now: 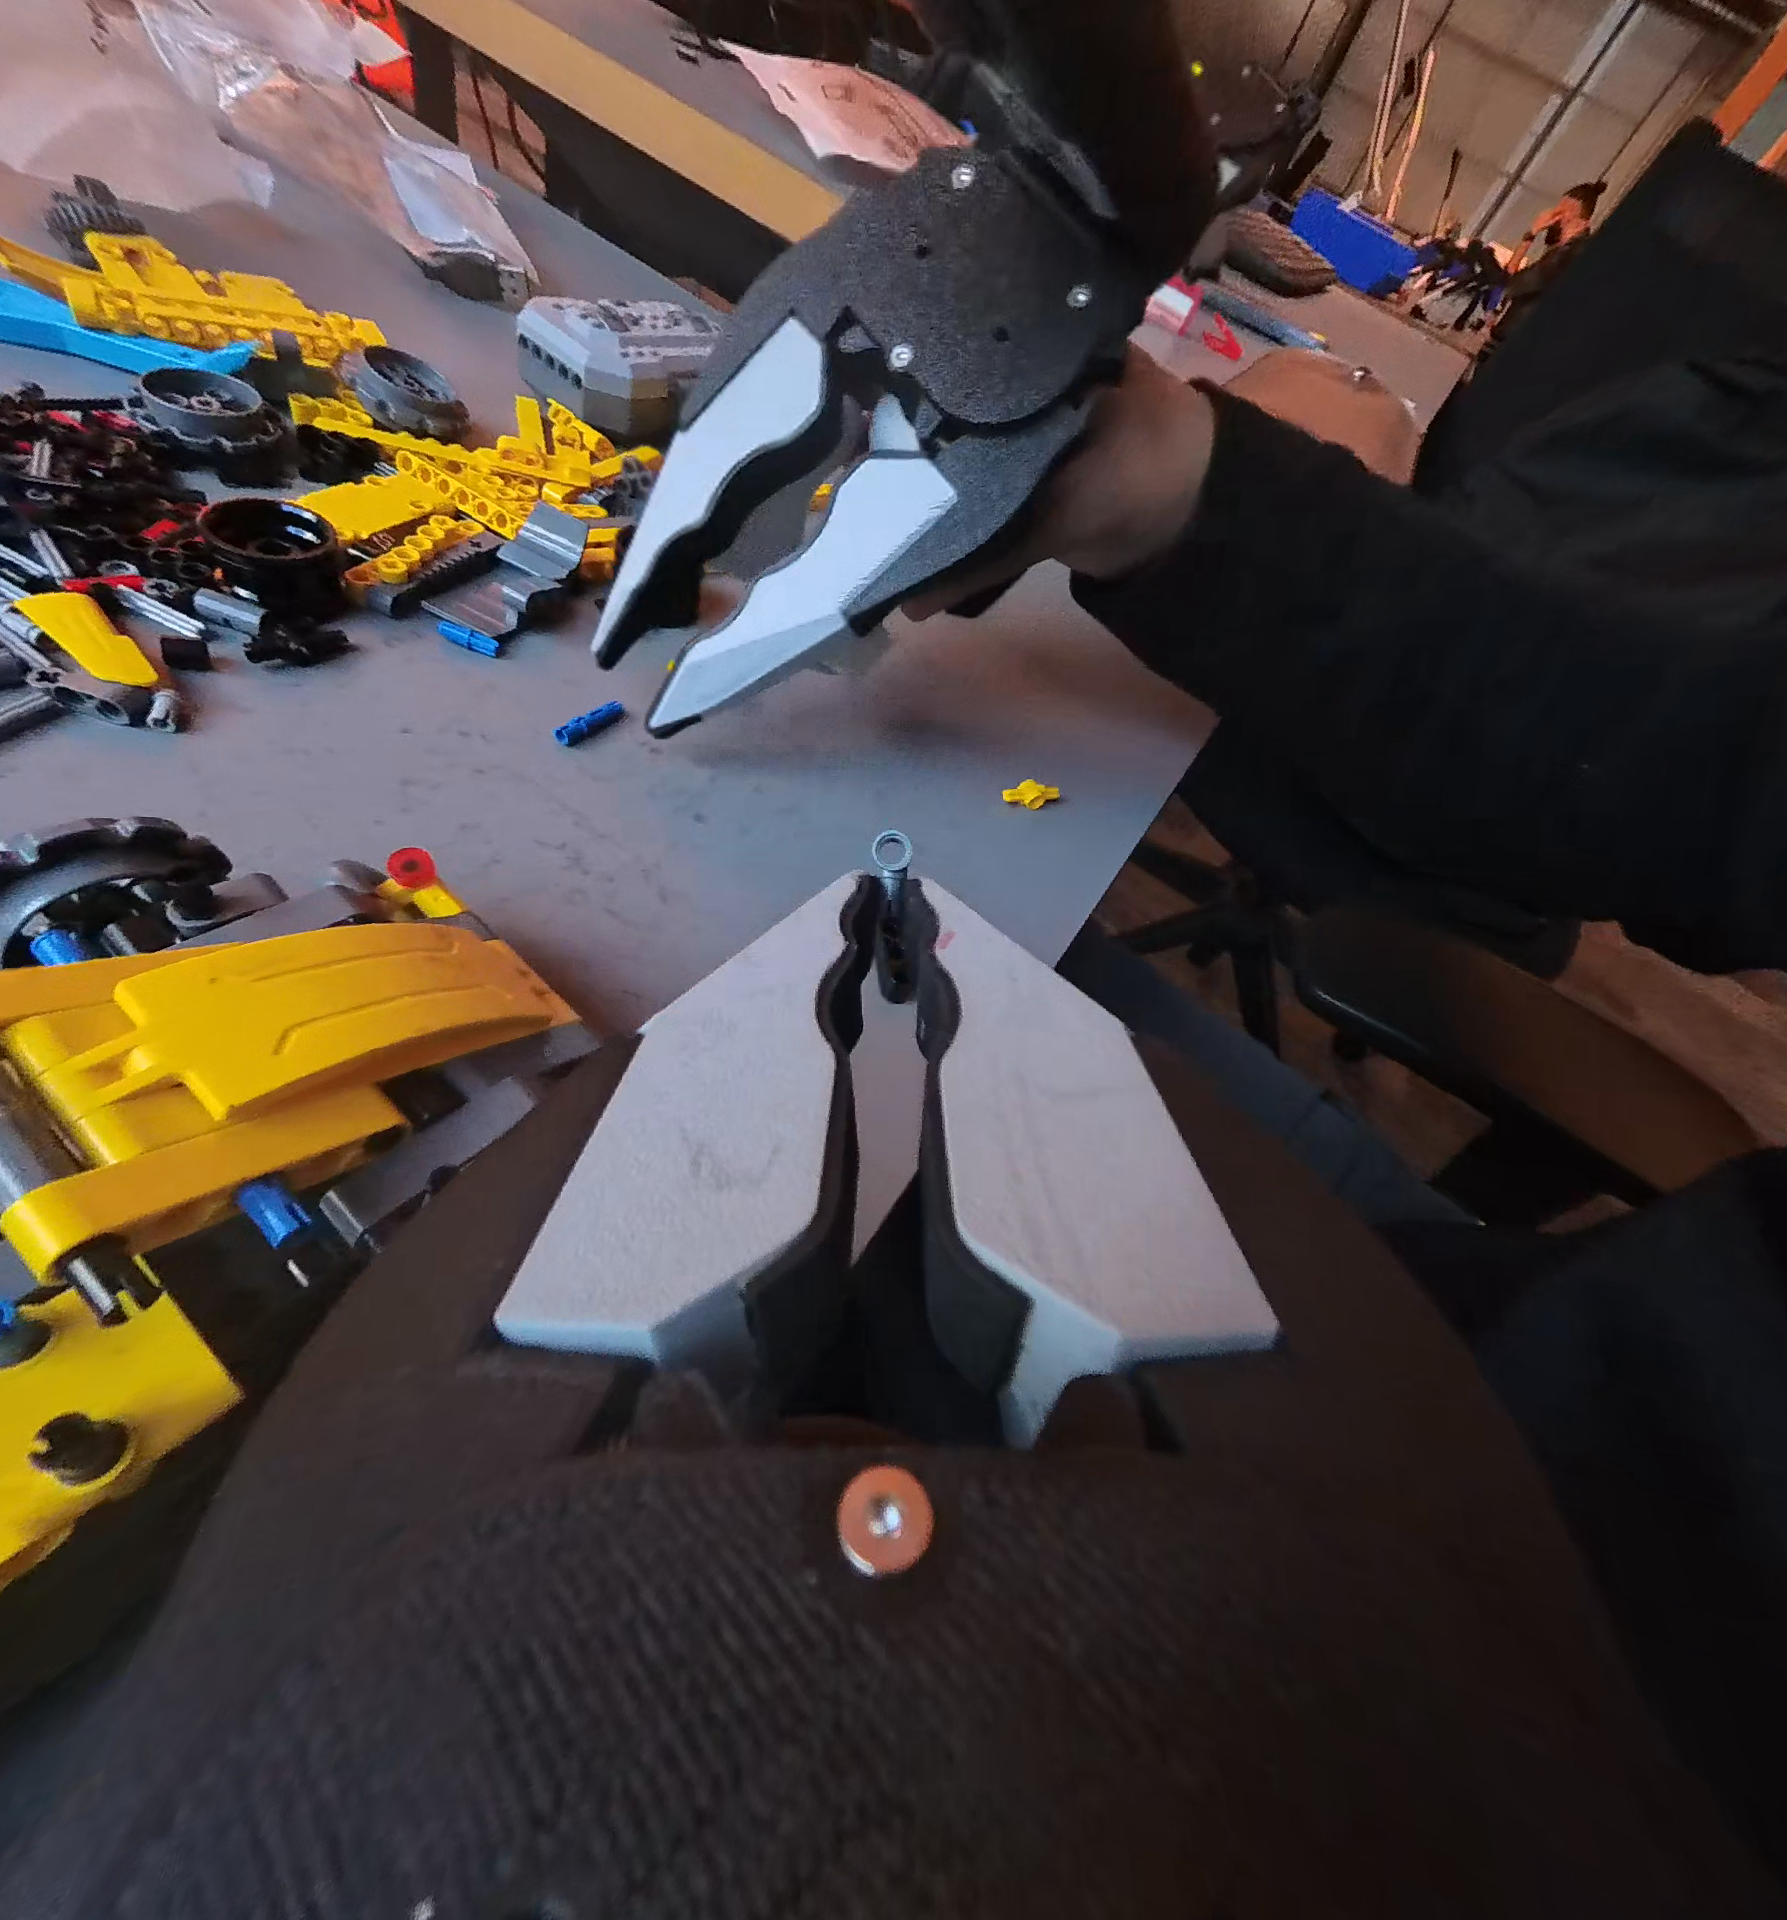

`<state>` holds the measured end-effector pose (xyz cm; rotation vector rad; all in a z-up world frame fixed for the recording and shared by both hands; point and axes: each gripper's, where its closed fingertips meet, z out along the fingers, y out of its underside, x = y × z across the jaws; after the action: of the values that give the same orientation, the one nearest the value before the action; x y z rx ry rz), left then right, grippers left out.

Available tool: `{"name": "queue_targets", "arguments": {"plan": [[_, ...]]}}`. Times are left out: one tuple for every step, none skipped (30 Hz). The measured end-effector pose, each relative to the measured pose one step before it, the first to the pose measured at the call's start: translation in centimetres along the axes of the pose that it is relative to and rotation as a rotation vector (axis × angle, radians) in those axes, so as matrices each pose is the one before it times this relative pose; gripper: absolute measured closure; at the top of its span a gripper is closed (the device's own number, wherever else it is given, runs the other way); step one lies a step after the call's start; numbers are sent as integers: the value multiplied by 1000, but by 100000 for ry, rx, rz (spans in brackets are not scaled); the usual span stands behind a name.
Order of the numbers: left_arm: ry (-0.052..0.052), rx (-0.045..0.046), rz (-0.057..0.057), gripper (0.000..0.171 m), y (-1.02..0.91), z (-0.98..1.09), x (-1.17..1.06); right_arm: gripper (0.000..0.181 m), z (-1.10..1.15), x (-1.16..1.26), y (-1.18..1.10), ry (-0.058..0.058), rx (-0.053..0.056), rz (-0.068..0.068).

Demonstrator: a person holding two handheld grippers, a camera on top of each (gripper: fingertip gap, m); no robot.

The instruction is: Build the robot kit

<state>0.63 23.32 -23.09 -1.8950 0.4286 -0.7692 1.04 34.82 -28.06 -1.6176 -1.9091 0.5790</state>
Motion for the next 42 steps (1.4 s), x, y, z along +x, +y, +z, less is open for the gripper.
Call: {"name": "queue_targets", "arguments": {"plan": [[-105,384,-80,170,27,-54,-75,160,333,33,80,-1213,-2039,-255],[166,703,-358,170,-21,-66,-55,160,294,143,165,-838,-2111,379],[313,878,-471,170,-30,-69,-55,160,226,68,125,-1402,-1489,549],[295,680,-620,170,4,-22,-65,165,118,-114,-43,-2551,-280,919],[514,188,-842,170,72,23,-12,167,91,-141,-3,-2635,-308,1355],[824,-37,-893,170,93,35,91,168,58,-62,10,-2096,-275,1849],[886,76,-644,170,95,-3,150,170,41,-81,11,-1836,-206,1899],[548,258,-63,170,105,-85,164,176,22,-226,34,-2341,-153,1741],[360,262,544,170,150,-153,186,177,32,-177,7,-1412,131,1583],[36,228,916,170,213,-192,131,177,-4,-36,10,89,212,1050],[-290,234,944,170,239,-213,60,178,-35,-6,41,711,200,787],[-202,144,409,170,258,-207,55,178,-54,-47,55,909,202,728],[226,190,-267,170,245,-185,75,178,-74,-82,71,999,153,820],[616,233,-898,170,197,-157,82,178,-112,-110,85,1234,240,926],[802,280,-1395,170,153,-123,72,178,-164,-137,74,1391,551,1009],[848,216,-1485,170,105,-110,43,178,-239,-191,40,1331,825,1063],[548,366,-1173,170,56,-121,-41,178,-308,-233,55,1406,940,989],[302,535,-758,170,15,-128,-98,178,-395,-234,58,1647,987,970],[136,437,-680,170,-2,-142,-145,178,-450,-292,40,1448,1203,1091],[175,549,-709,170,-39,-159,-166,178,-514,-359,50,1072,1369,1158],[307,753,-668,170,-77,-161,-147,178,-541,-306,105,1440,1261,1145],[365,800,-465,170,-106,-170,-151,178,-594,-244,232,1854,959,1320],[58,1011,-175,170,-159,-190,-202,178,-652,-239,340,1929,1004,1778],[101,1584,-10,170,-285,-238,-192,178,-724,-183,388,2277,1498,2219],[533,1764,-85,170,-333,-250,-124,178,-765,-61,378,2815,2333,2590],[242,1511,-283,170,-288,-234,-174,178,-774,17,321,2814,3282,3113],[-92,1099,-576,170,-200,-185,-218,178,-719,6,230,1953,3916,3630],[99,879,-693,170,-128,-130,-184,178,-609,-11,42,1029,4495,3602],[218,753,-714,170,-94,-82,-112,178,-483,-5,-152,577,4895,3191],[191,587,-537,170,-73,-25,-66,178,-309,51,-156,315,3954,2817],[122,284,-83,170,-14,52,-7,178,-158,166,-23,733,2303,2023],[238,-424,210,170,97,129,60,178,-76,275,152,1320,862,852],[525,-1335,195,170,227,219,143,178,-36,257,344,1150,-639,203],[154,-1621,617,170,238,280,165,178,-42,227,426,718,-1218,-29],[-387,-1724,1328,170,216,301,170,178,-97,210,293,688,-616,-562],[-135,-2452,1766,170,247,378,306,178,-170,183,173,397,-187,-901],[440,-4214,2739,170,461,518,478,178,-261,161,129,-73,-260,-787],[-1011,-6683,3439,170,738,724,337,178,-330,200,112,-56,-239,-794],[-2743,-7452,3230,170,701,867,131,178,-419,291,34,473,217,-934],[-540,-5012,2183,170,154,909,478,178,-448,296,10,465,434,-942],[1183,-2076,332,170,-488,848,626,178,-434,269,118,210,-185,-898],[163,-1175,-1159,170,-829,828,324,178,-439,320,266,913,-1067,-1290]]}}
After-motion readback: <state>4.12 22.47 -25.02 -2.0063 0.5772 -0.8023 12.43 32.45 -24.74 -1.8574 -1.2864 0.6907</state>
